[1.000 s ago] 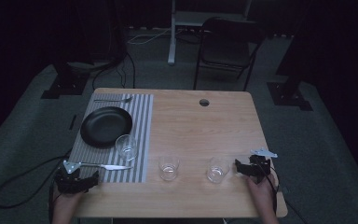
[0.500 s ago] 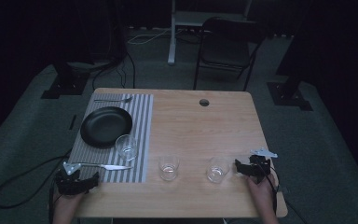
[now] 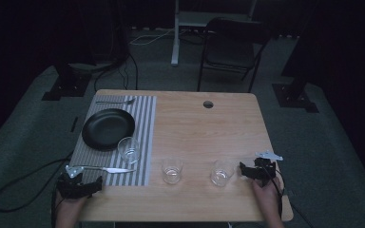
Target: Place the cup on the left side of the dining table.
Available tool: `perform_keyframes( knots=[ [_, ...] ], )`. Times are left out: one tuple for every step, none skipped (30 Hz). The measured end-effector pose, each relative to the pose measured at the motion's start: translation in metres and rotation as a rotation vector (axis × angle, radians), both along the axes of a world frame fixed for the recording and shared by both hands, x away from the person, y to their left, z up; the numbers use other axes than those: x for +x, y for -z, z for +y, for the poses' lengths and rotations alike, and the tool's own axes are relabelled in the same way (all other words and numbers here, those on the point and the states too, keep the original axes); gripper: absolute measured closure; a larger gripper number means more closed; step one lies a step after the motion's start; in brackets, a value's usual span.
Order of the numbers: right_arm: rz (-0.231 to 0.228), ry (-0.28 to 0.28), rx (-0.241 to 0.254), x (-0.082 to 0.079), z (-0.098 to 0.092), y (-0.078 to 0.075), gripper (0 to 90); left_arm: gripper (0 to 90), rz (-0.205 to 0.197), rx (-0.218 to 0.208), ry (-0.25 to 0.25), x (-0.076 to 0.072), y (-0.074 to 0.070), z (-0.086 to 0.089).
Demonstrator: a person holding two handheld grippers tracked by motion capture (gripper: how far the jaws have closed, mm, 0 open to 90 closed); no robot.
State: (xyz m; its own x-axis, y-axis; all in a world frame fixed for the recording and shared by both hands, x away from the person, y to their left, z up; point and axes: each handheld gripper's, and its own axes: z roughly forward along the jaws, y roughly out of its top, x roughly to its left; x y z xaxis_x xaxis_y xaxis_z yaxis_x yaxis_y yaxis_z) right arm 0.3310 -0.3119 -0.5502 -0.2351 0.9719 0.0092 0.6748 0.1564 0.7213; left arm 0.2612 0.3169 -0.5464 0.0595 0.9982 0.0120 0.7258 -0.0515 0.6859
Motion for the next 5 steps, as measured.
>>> perform_keyframes(
  knots=[
    [-0.001,-0.001,0.000,0.0001,-0.0001,0.0000,12.1,0.0,0.000,-0.001,0.000,0.0000,0.0000,0.0000],
    [0.000,0.000,0.000,0.0000,0.0000,0.0000,12.2,0.0,0.000,-0.001,0.000,0.0000,0.0000,0.0000],
    [0.000,0.000,0.000,0.0000,0.0000,0.0000,12.2,0.0,0.000,-0.001,0.000,0.0000,0.0000,0.0000],
    [0.000,0.000,0.000,0.0000,0.0000,0.0000,12.2,0.0,0.000,-0.001,0.000,0.0000,0.0000,0.0000],
    [0.000,0.000,0.000,0.0000,0.0000,0.0000,12.2,0.0,0.001,-0.001,-0.001,0.0000,0.0000,0.0000]
  ],
)
